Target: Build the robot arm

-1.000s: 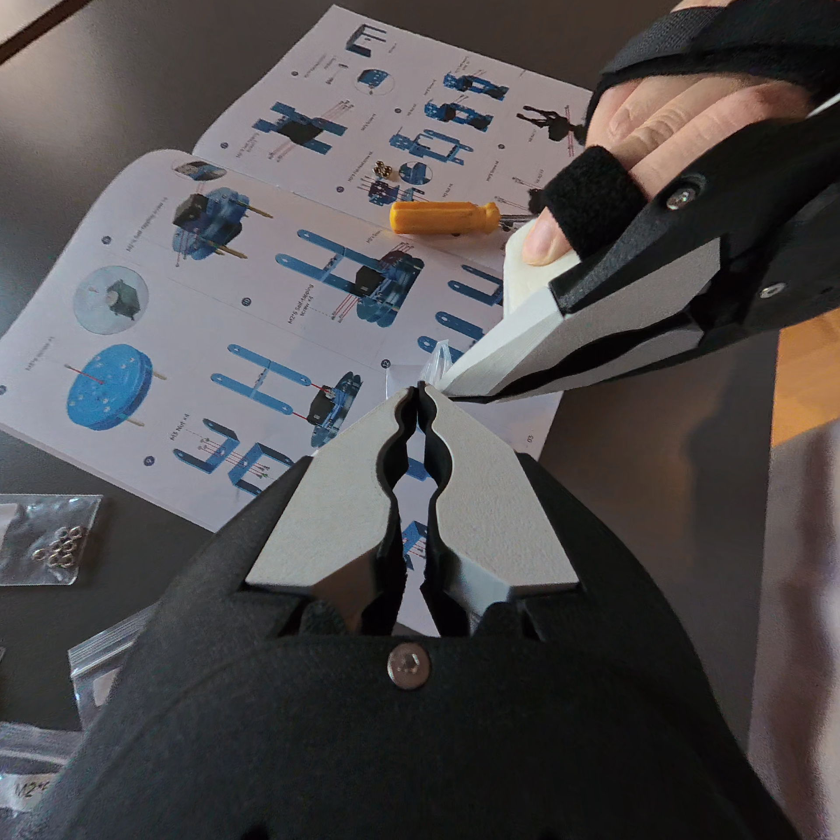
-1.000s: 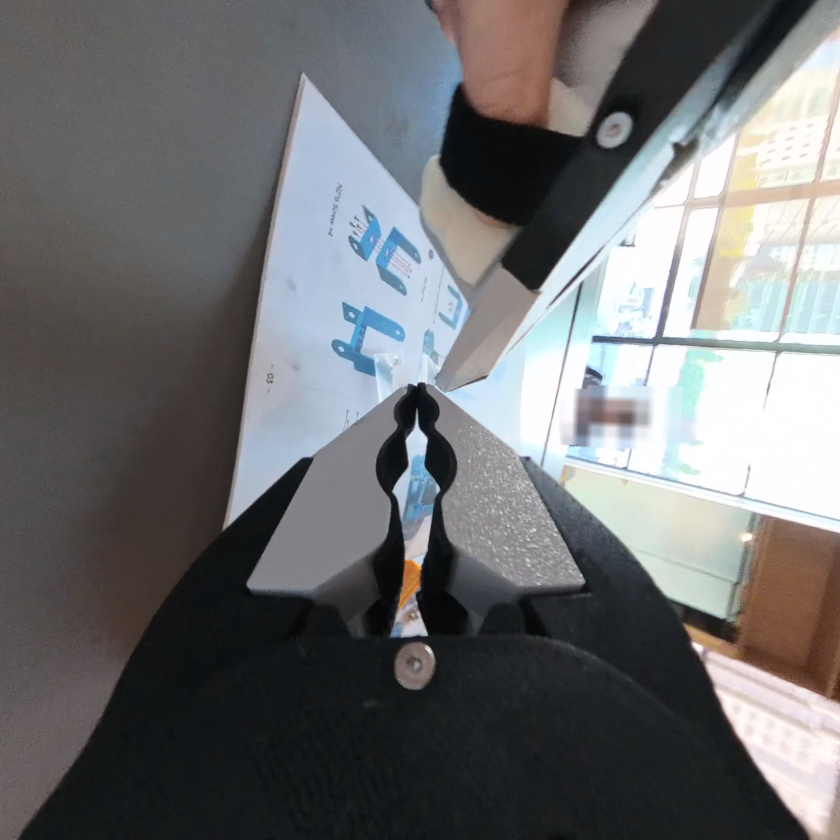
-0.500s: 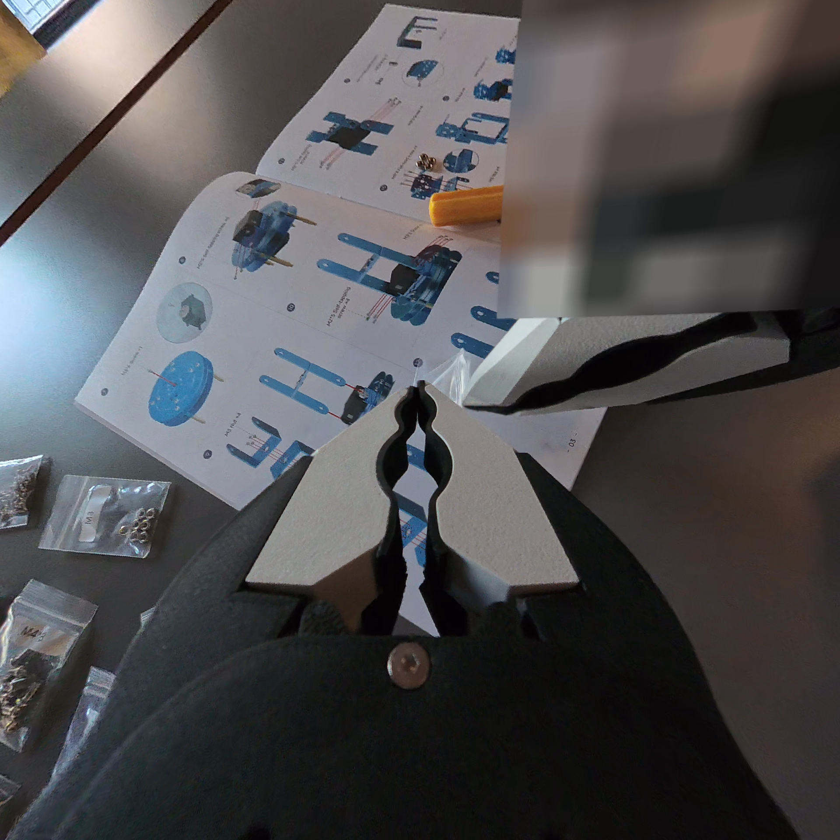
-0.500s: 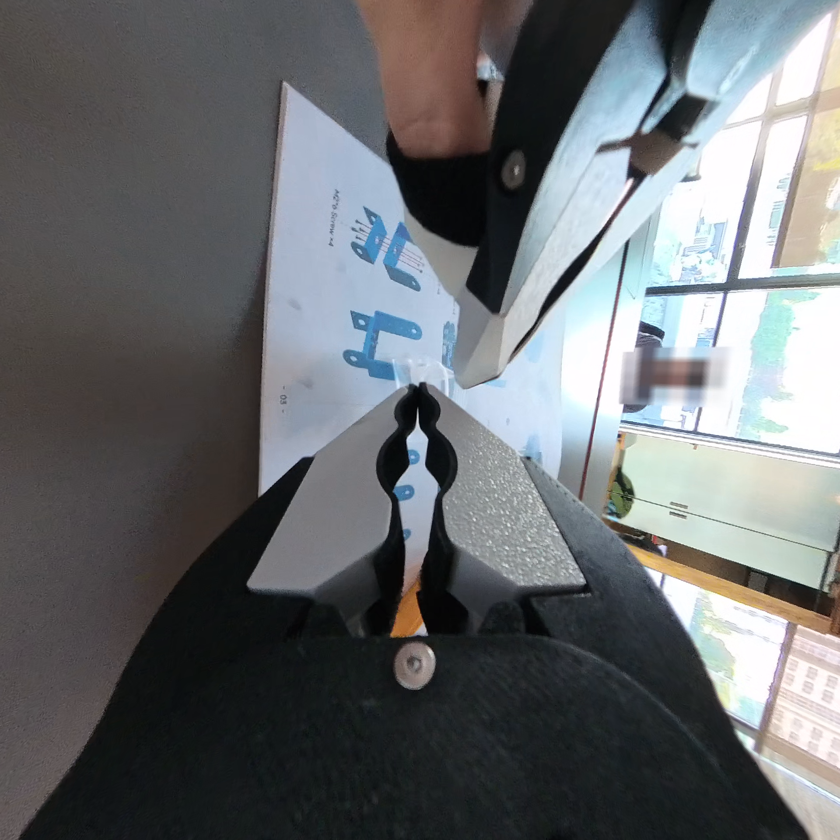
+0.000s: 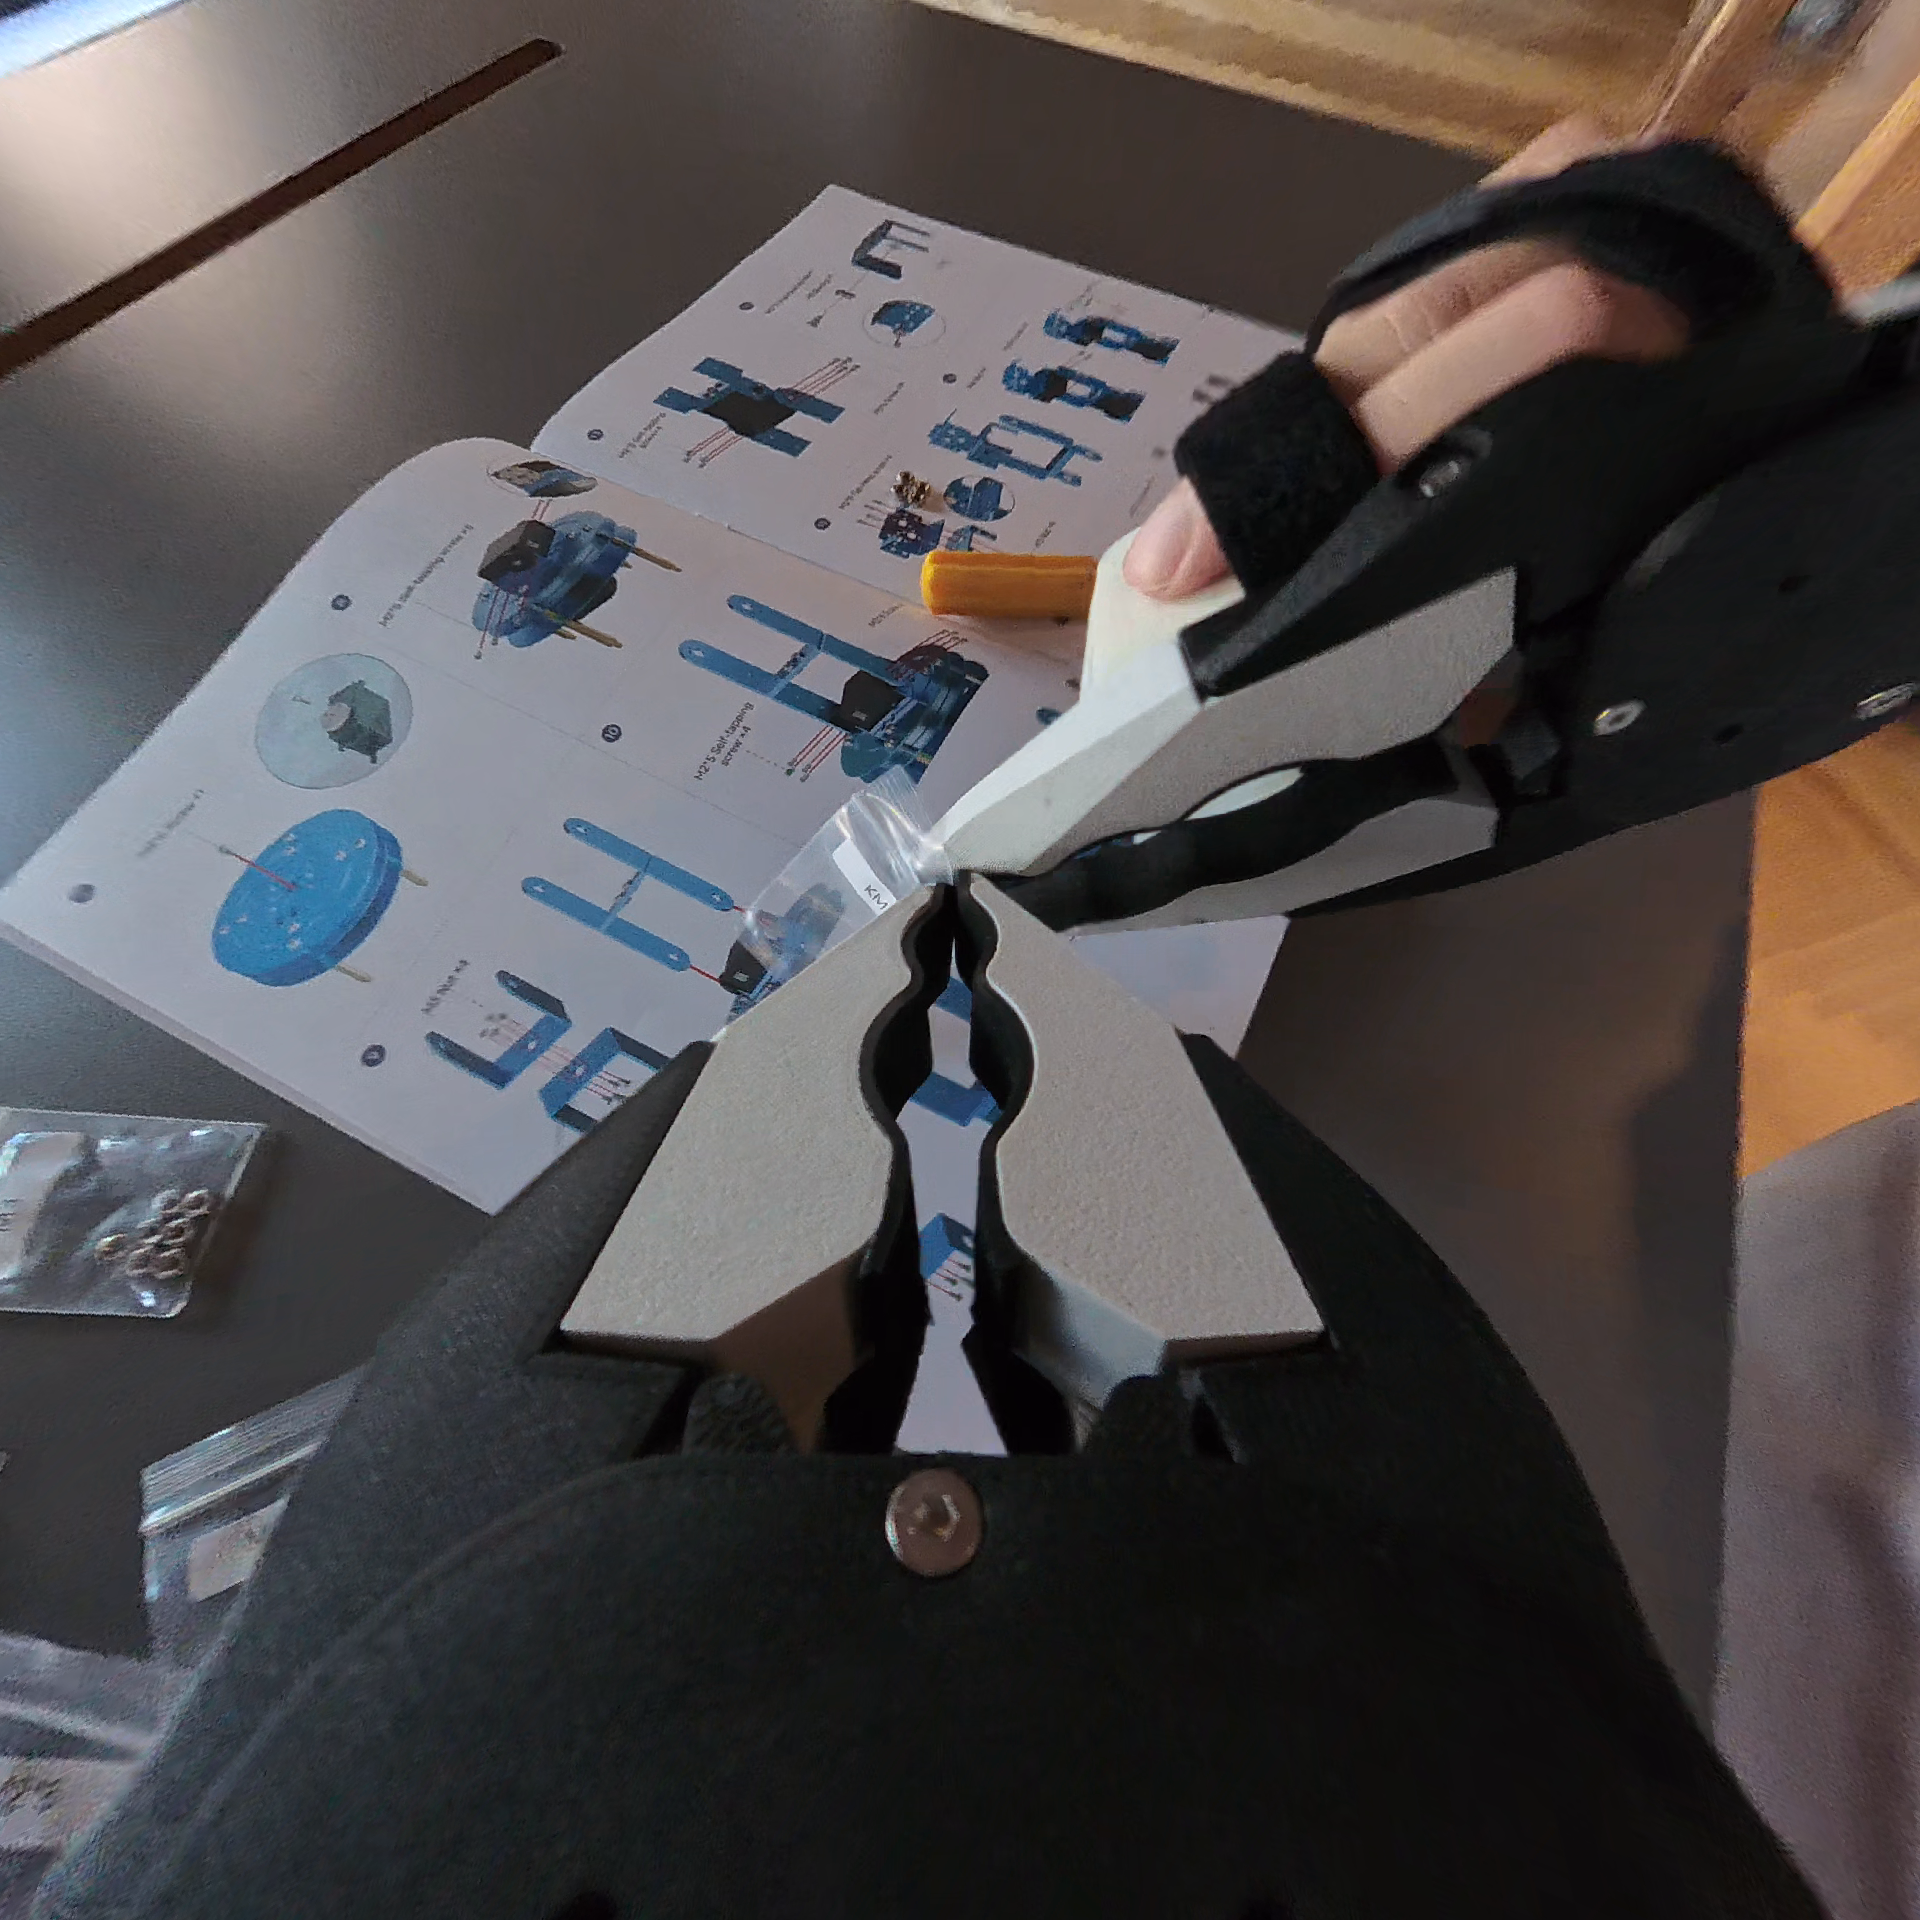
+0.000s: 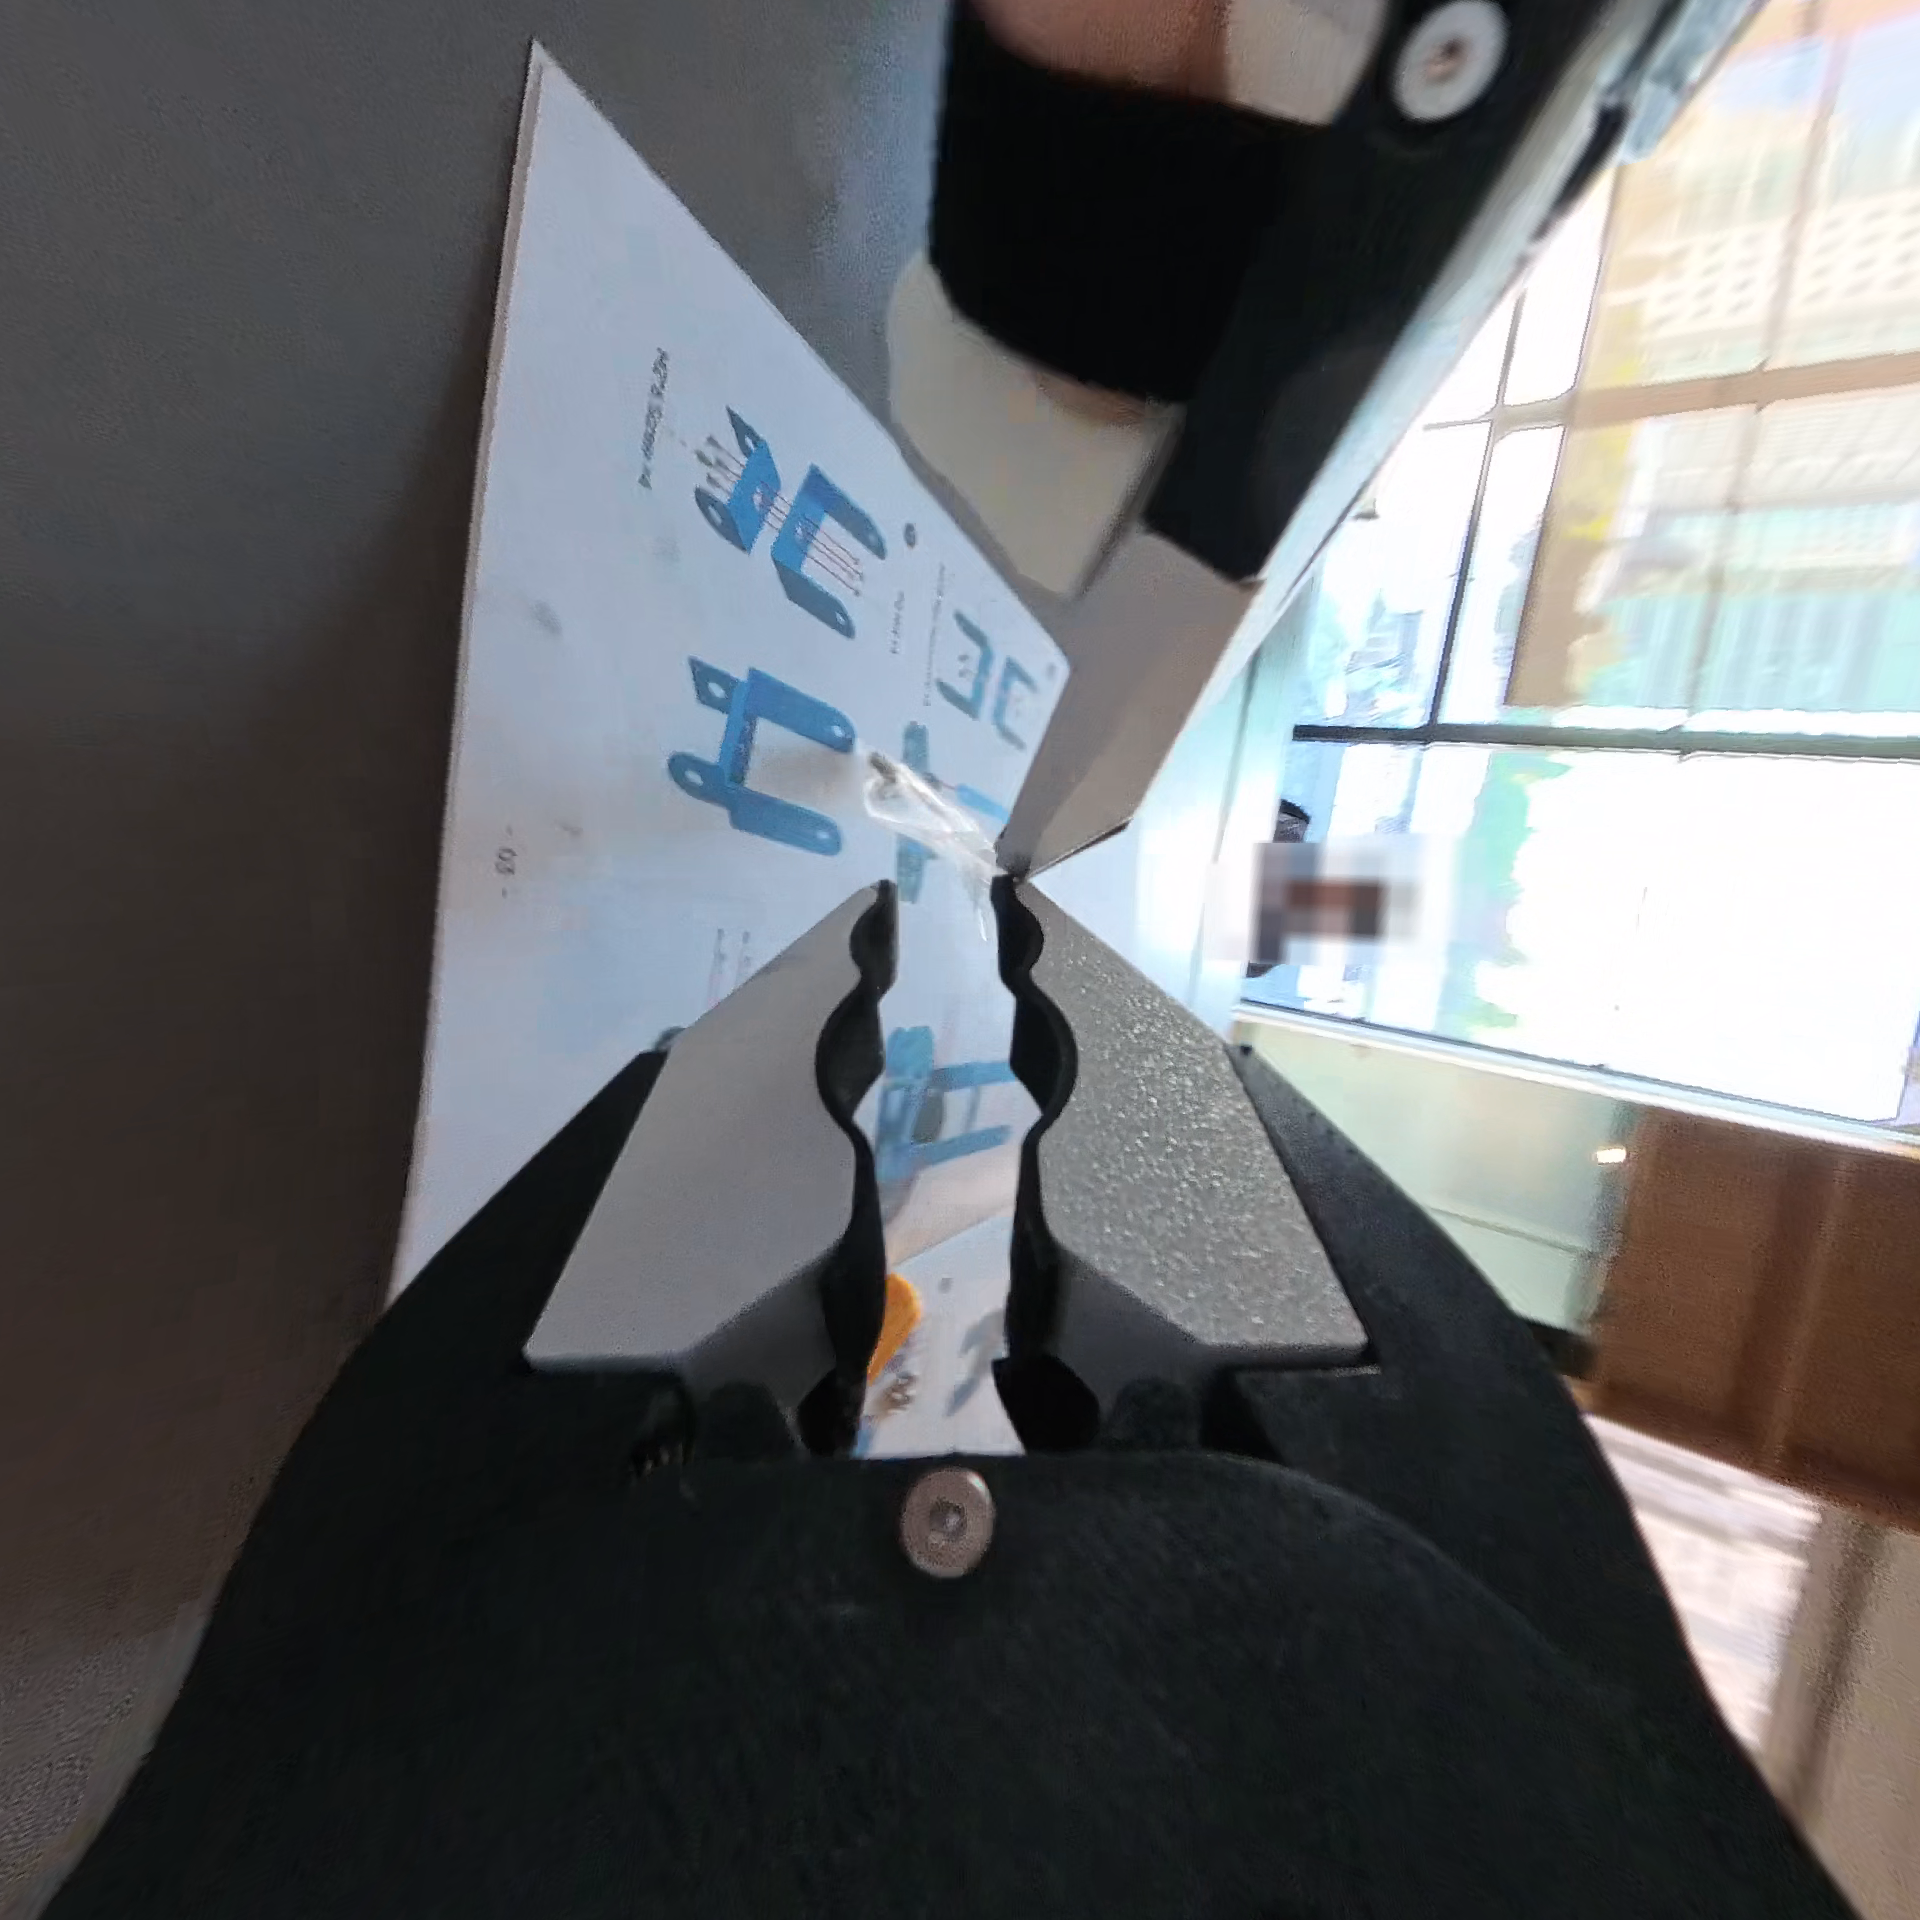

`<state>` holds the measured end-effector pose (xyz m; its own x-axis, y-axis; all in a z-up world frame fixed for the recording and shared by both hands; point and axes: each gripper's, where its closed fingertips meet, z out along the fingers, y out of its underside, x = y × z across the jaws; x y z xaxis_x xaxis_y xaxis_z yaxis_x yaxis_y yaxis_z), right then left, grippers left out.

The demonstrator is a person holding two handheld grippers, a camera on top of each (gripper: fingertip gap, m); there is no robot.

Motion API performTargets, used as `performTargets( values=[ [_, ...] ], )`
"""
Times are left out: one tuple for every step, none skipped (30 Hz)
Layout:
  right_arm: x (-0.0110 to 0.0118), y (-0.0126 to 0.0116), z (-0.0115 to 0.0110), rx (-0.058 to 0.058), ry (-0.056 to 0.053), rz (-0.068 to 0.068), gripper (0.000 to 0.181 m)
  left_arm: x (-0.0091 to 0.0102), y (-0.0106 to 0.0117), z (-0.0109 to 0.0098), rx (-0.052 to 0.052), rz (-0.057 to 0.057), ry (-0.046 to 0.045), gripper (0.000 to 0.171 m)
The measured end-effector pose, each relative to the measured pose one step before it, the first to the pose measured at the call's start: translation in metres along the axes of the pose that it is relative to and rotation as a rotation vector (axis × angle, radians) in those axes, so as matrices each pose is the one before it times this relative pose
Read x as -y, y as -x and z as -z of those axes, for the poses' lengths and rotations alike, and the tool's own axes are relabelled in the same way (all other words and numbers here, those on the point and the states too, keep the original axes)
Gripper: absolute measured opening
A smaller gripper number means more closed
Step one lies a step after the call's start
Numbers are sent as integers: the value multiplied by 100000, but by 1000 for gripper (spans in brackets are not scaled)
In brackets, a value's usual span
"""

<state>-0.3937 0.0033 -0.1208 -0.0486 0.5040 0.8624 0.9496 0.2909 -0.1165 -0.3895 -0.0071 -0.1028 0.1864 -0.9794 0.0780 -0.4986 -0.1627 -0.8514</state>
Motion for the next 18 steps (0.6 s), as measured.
performTargets(
  values=[
    [55,-216,88,-2709,-618,3727,16,233,-144,231,-3861,3918,-1724,0],
    [260,-22,116,-1129,-1879,2703,12,248,-191,242,-4170,4259,-1725,0],
    [257,-137,131,-1220,-1581,1163,11,168,-135,231,-3392,3288,-1286,0],
    [163,77,156,660,-1052,755,7,59,-53,188,-2201,1806,-712,0],
    [282,148,233,1350,-1990,546,3,29,-59,128,-1524,1150,-563,0],
    [318,156,233,1427,-2338,-346,2,34,-226,57,-2077,831,-420,0],
    [169,153,222,1960,-1569,-1535,1,-46,-267,-59,-1804,138,272,0],
    [139,194,223,2741,-1577,-2439,1,-110,-214,-133,-865,-750,757,0],
    [132,143,183,2068,-2333,-2395,1,-68,-264,-141,-782,-1041,684,0],
    [58,15,140,722,-2226,-1346,1,-10,-280,-81,-793,-907,292,0],
    [39,-109,140,-896,-2286,489,1,21,-153,-23,-410,-424,184,0],
    [20,-85,129,-1358,-2026,1657,3,134,-156,56,-835,104,-648,0],
    [15,-89,90,-1673,-1414,1925,7,203,-171,114,-1399,416,-1170,0],
    [-32,-239,72,-2458,-554,1335,8,109,-67,121,-1333,1090,-585,0],
    [-58,-129,4,-1119,202,899,12,128,-12,133,-1500,1855,-948,0],
    [-120,-142,-45,-692,1096,-474,16,222,-115,166,-2439,2351,-1792,0],
    [-76,-261,-45,-1140,924,-1133,20,255,-150,194,-2792,2071,-1803,0],
    [173,-128,22,-444,-556,-630,21,151,-76,181,-2286,1951,-1001,0]
  ],
)
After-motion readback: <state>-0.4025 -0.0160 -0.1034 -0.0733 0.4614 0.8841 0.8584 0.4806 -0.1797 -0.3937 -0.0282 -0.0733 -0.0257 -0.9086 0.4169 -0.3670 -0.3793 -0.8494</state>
